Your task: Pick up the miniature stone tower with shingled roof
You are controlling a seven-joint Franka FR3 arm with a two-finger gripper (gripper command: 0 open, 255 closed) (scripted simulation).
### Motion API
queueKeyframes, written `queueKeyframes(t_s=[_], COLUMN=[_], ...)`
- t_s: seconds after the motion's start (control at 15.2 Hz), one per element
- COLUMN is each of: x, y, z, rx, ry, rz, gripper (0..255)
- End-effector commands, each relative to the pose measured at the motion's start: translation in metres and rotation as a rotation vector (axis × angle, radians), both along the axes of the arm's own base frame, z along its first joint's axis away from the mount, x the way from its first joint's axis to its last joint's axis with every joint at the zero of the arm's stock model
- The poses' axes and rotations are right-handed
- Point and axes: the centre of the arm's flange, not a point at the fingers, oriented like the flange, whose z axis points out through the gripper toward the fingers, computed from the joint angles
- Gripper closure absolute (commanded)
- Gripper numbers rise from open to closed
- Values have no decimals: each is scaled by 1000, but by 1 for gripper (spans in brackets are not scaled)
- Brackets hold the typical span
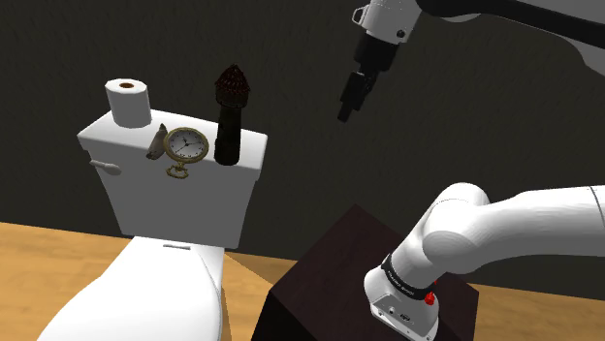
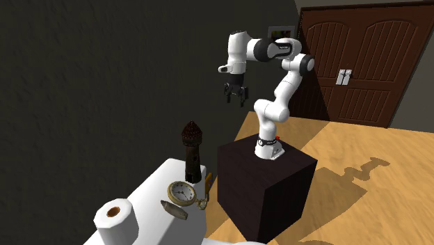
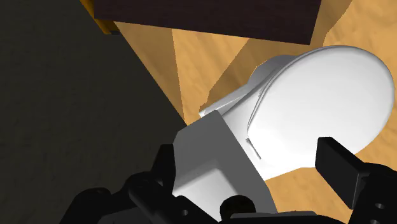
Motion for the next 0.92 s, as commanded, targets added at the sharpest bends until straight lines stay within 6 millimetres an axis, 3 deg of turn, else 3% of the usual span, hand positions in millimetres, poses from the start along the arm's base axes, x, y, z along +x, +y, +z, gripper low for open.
queueKeyframes(t_s=[0.0, 0.86], x=[0, 115], y=[0, -6], z=[0, -34], rx=[0, 202], ry=[0, -372], rz=[0, 275], gripper=[0, 0])
